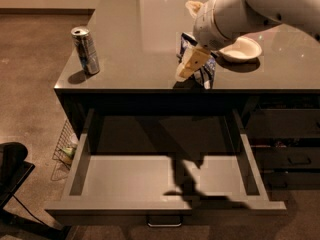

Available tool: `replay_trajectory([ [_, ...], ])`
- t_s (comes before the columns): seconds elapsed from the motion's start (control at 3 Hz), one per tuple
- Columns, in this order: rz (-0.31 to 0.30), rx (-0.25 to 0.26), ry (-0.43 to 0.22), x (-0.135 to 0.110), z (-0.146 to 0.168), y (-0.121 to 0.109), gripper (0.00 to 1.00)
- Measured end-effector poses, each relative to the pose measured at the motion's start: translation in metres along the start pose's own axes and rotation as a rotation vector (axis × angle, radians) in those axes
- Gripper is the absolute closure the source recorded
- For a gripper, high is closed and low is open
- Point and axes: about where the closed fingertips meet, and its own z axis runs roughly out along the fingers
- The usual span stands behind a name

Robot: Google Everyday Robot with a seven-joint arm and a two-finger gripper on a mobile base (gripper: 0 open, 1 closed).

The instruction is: Place blue chip bag into top drawer

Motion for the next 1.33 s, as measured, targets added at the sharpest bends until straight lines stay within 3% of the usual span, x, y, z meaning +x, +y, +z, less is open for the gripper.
replay_trajectory([
  [0.33,0.048,-0.029,0.003,0.006,0.026,-0.007,0.0],
  [0.67,0.075,-0.099,0.038,0.014,0.064,0.001,0.03],
  [1.0,0.076,-0.14,0.072,0.02,0.079,0.015,0.25],
  [1.33,0.075,-0.179,0.15,0.04,0.084,0.035,0.49],
])
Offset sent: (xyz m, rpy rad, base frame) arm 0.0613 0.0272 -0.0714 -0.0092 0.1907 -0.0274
